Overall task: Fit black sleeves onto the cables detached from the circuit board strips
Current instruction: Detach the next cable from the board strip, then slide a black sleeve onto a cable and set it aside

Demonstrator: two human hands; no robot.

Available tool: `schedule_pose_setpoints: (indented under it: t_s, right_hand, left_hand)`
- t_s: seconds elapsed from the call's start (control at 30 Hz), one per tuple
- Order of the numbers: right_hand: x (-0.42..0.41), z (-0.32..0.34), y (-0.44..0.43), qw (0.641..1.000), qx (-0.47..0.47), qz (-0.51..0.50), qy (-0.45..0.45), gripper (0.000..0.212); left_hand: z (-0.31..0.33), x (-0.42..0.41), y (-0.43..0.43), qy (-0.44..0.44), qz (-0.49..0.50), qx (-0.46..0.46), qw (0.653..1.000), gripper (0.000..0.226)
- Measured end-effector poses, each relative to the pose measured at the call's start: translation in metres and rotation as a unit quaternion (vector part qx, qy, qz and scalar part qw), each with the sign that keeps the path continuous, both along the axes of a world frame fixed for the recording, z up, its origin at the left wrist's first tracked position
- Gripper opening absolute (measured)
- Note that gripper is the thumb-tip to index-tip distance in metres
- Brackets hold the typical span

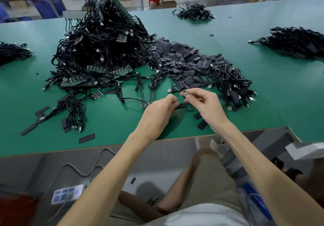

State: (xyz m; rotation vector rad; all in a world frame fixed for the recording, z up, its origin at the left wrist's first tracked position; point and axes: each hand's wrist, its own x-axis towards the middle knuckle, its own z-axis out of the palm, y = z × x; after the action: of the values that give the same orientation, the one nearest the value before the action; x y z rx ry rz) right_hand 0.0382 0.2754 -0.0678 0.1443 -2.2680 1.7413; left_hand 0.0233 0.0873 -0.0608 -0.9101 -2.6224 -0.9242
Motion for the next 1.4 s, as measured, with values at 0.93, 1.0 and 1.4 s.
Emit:
schedule_pose_setpoints:
  t_s: [0.93,1.0,1.4]
  right_hand:
    - [-0.001,-0.005,-0.003,0.997,0.07,0.006,-0.042,0.012]
    - [-0.002,-0.005,-0.002,0.997,0.073,0.005,-0.031,0.012]
    - [-0.002,-0.005,-0.003,0.998,0.049,-0.008,-0.028,0.013]
  left_hand:
    - [-0.009,0.0,-0.001,0.12,0.07,-0.038,0.99,0.025]
    - [-0.01,-0.001,-0.002,0.13,0.078,-0.049,0.987,0.023]
    - [-0.019,-0.009,-0.006,0.106,0.068,-0.012,0.992,0.011]
